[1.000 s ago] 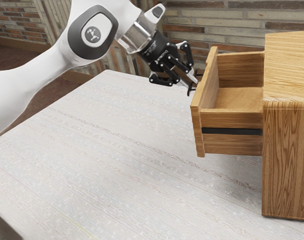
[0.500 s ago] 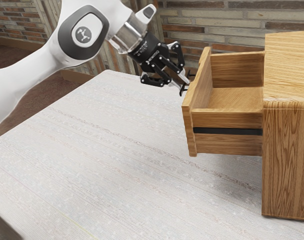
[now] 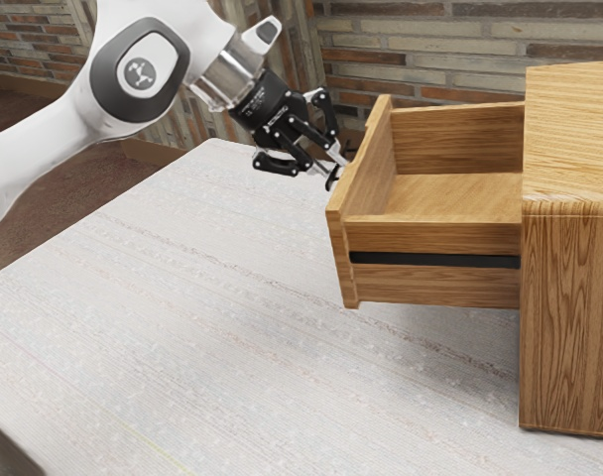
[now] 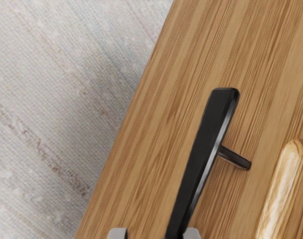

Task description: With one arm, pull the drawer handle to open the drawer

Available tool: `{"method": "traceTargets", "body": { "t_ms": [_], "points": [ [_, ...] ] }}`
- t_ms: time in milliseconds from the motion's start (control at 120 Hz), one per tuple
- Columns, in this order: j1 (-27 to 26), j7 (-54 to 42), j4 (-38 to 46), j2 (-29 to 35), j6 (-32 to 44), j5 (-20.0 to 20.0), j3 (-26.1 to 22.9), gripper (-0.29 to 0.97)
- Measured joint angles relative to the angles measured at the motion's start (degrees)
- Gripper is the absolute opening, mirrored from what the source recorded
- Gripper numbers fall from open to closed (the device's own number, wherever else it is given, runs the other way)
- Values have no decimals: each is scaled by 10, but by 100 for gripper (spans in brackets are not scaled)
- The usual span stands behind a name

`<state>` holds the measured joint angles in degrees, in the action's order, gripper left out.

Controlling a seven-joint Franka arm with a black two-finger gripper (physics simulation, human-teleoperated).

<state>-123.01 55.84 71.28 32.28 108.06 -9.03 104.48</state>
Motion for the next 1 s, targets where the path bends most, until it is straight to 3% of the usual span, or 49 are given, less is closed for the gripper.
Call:
{"method": "traceTargets", "body": {
  "t_ms": [608, 1000],
  "points": [
    [84, 0, 48, -23, 4, 2, -55, 4],
    [119, -1, 53, -24, 4, 1, -59, 5]
  ]
}}
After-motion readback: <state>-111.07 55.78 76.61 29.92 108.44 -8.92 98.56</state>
